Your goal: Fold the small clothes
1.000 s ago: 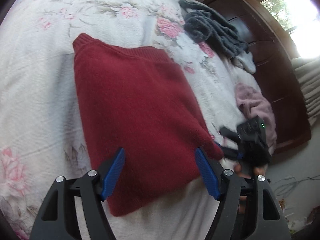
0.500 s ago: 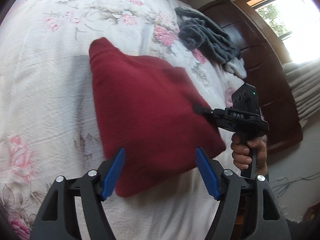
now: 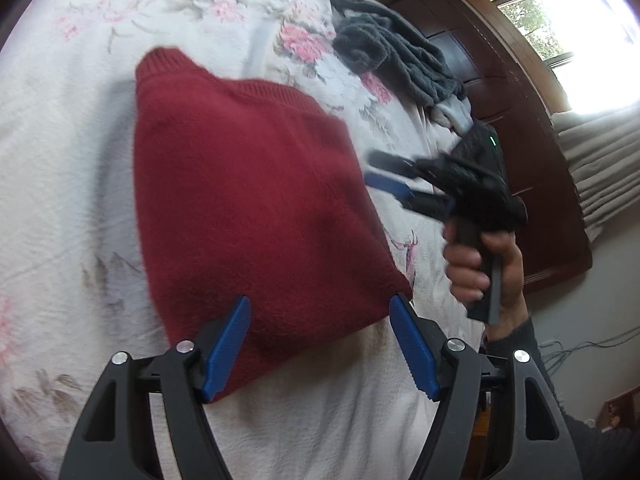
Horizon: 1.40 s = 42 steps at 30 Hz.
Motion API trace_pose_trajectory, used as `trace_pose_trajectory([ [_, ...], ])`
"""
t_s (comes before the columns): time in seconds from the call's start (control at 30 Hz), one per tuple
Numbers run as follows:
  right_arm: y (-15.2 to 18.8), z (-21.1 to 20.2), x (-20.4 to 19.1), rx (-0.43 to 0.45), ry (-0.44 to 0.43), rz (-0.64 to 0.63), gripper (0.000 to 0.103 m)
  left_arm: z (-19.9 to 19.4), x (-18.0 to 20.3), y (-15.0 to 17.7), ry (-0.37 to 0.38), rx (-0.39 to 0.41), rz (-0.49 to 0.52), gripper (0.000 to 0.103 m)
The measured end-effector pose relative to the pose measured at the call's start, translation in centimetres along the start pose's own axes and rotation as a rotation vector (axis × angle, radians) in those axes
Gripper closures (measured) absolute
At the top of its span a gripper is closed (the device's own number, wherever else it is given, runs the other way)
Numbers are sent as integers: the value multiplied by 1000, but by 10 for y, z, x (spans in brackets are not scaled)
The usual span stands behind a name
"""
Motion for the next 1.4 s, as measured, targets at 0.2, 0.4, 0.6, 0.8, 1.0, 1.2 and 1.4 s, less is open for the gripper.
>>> trace_pose_trajectory([
  [0.2,5,-22,-34,262,61,-225,96,26,-16,15,4,-65,-44,31],
  [0.4,2,7,1,143,130,-113,85,7,-9,1,65,-70,-50,33],
  [0.6,-4,-10,-18,116,106,-157,52,-22,-16,-84,1,88,15,32],
  [0.8,13,28,0,43,258,-269,61,49,-62,-105,-207,-44,29,33],
  [1.0,37,-33,-22,119,110,-275,69,11,-19,-82,-128,31,153,34],
  [1.2,79,4,-18,-1,164,-379,85,41,-21,-31,-184,-68,214,47],
  [1.4,90,-32,-36,58,137,-367,92,15,-8,-24,-129,-7,146,51],
])
Point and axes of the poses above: each gripper's, at about its wrist camera, not at the fingertips, and z roughly the way its jaws point, x to its right, y to its underside, the point moved 2 cm from there along z, roughly the way its jaws point, and after that the axes turned 6 degrees about x, right-handed, at the moved point
